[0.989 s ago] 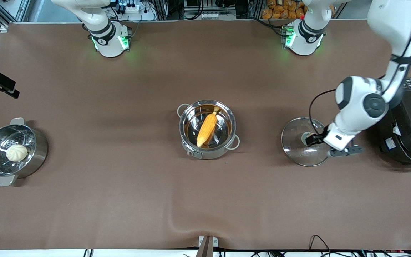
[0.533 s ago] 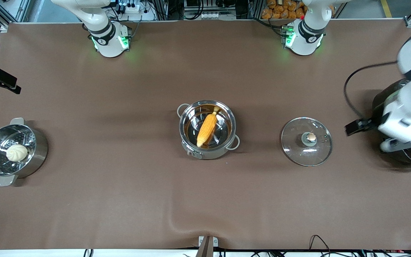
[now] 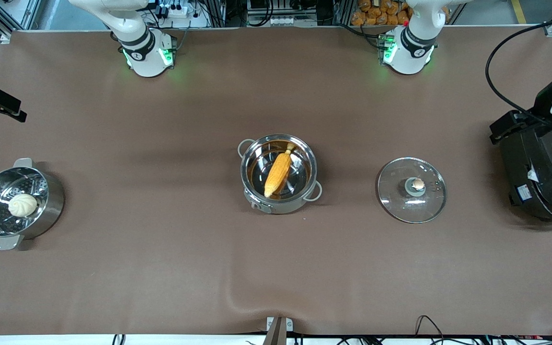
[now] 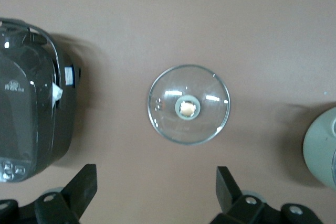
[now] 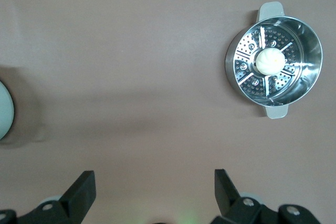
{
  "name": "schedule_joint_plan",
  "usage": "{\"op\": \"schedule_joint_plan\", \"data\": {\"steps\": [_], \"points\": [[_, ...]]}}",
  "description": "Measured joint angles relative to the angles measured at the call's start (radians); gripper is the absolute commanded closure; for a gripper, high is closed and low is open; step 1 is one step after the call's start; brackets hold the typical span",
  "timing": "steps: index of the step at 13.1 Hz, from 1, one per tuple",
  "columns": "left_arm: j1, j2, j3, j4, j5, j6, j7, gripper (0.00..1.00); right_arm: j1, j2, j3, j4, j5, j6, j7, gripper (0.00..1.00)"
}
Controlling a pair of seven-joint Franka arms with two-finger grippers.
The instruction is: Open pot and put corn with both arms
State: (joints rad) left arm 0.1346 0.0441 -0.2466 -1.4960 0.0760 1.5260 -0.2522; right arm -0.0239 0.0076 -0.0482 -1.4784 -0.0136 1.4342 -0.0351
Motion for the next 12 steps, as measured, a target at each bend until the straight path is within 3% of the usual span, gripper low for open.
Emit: {"op": "schedule_joint_plan", "data": {"steps": [3,12], "points": [[-0.077,-0.017,0.086,0.0,-0.001,-0.058,0.0,0.0,0.0,0.001,0.0,0.0,0.001,-0.001,0.0,0.0],[-0.122,-0.063,0.206,-0.039,-0.08,-0.068,0.056,0.0,0.0,0.001,0.001,0.0,0.001,-0.005,0.0,0.0]]}}
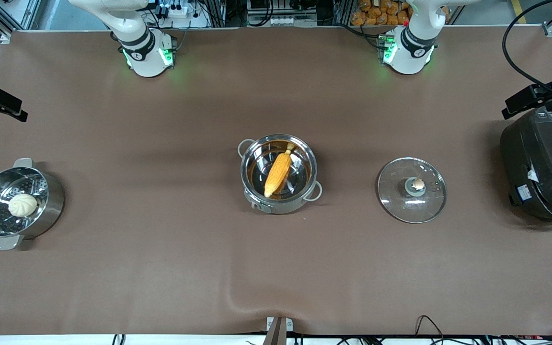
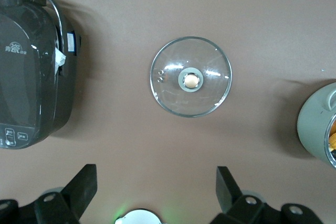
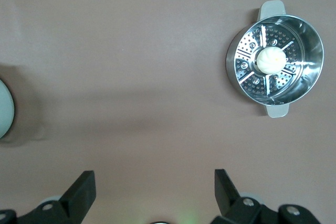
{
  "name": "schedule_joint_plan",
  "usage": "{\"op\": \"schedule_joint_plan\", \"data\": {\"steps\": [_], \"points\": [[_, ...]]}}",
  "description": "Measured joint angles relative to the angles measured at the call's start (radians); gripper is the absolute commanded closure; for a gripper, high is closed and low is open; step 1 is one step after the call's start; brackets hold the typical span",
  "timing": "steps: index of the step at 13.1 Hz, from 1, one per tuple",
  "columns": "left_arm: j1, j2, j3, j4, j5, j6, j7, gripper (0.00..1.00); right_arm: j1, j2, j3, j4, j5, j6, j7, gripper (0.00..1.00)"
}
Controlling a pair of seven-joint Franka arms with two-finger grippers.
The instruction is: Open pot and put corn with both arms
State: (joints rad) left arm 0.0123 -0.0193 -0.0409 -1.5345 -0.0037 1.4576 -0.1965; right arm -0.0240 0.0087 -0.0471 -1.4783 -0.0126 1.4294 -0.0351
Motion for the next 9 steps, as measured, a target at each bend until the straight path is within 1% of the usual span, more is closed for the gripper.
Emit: {"op": "schedule_joint_plan", "data": {"steps": [3,6,9], "points": [[-0.003,-0.014,0.003,-0.036,0.0,0.033,0.056,0.0,0.0,0.001,0.0,0.0,0.0,0.0,0.0,0.0],[-0.003,-0.022,0.007,-0.038,0.0,0.034,0.142,0.0,0.0,0.002,0.001,0.0,0.0,0.0,0.0,0.0],[-0.003,-0.027,0.008,-0.034,0.0,0.041,0.158,0.0,0.0,0.002,0.001,0.0,0.0,0.0,0.0,0.0]]}}
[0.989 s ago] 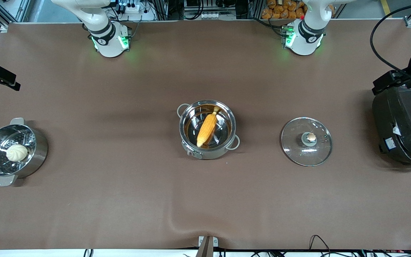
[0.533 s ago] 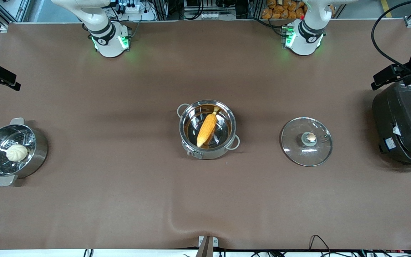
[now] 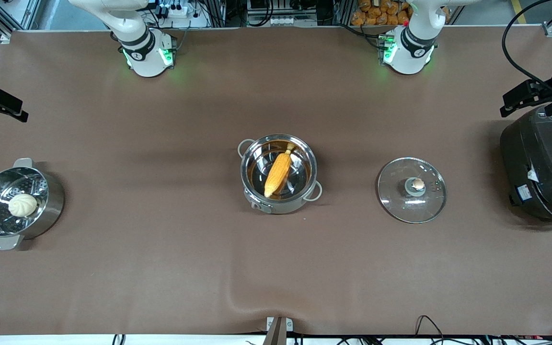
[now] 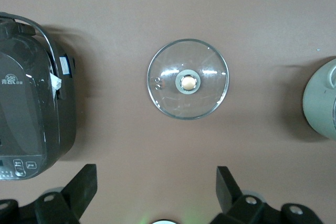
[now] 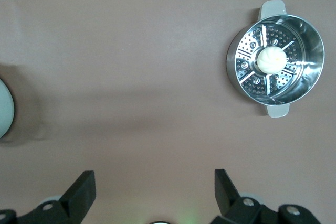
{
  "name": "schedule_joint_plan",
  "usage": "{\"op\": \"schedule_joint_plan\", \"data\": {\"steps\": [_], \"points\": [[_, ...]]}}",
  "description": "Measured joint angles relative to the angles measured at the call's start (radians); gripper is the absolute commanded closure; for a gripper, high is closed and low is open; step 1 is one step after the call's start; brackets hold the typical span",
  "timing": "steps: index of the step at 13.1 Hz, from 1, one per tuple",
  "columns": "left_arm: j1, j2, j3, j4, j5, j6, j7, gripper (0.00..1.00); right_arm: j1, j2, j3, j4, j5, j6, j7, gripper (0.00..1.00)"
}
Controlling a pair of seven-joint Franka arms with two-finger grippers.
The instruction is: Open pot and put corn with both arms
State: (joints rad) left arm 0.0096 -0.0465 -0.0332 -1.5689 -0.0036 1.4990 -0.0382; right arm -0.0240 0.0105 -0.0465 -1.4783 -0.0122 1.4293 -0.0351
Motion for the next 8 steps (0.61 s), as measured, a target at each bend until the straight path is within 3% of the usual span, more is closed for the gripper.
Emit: {"op": "schedule_joint_plan", "data": {"steps": [8], "points": [[-0.004,0.0,-0.001,0.026,0.012,0.001,0.001,0.0,0.0,0.0,0.0,0.0,0.0,0.0,0.0,0.0]]}}
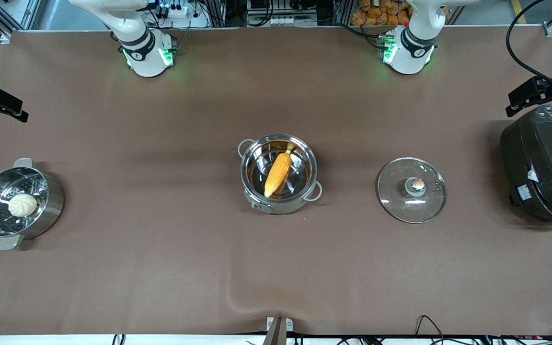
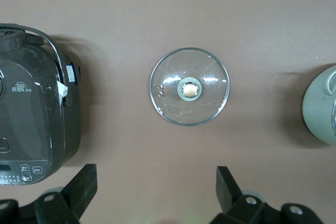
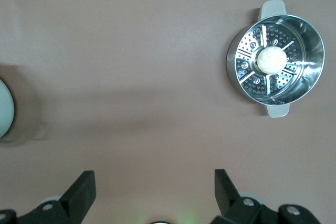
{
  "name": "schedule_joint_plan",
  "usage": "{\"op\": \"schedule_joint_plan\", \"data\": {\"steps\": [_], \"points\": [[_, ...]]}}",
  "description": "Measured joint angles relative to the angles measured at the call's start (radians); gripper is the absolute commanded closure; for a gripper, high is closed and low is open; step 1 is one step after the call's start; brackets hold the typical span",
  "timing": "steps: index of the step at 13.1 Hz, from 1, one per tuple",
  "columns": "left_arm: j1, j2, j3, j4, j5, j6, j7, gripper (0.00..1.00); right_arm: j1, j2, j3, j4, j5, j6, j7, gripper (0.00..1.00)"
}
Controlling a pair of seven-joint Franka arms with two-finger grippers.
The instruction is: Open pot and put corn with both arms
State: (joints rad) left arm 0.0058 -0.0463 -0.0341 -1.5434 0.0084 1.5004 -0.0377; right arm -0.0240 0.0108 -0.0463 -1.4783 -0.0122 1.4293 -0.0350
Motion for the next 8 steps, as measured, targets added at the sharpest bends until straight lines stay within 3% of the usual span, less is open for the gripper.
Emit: {"op": "schedule_joint_plan", "data": {"steps": [8], "points": [[0.0,0.0,0.005,0.019,0.0,-0.036,0.0,0.0,0.0,0.0,0.0,0.0,0.0,0.0,0.0,0.0]]}}
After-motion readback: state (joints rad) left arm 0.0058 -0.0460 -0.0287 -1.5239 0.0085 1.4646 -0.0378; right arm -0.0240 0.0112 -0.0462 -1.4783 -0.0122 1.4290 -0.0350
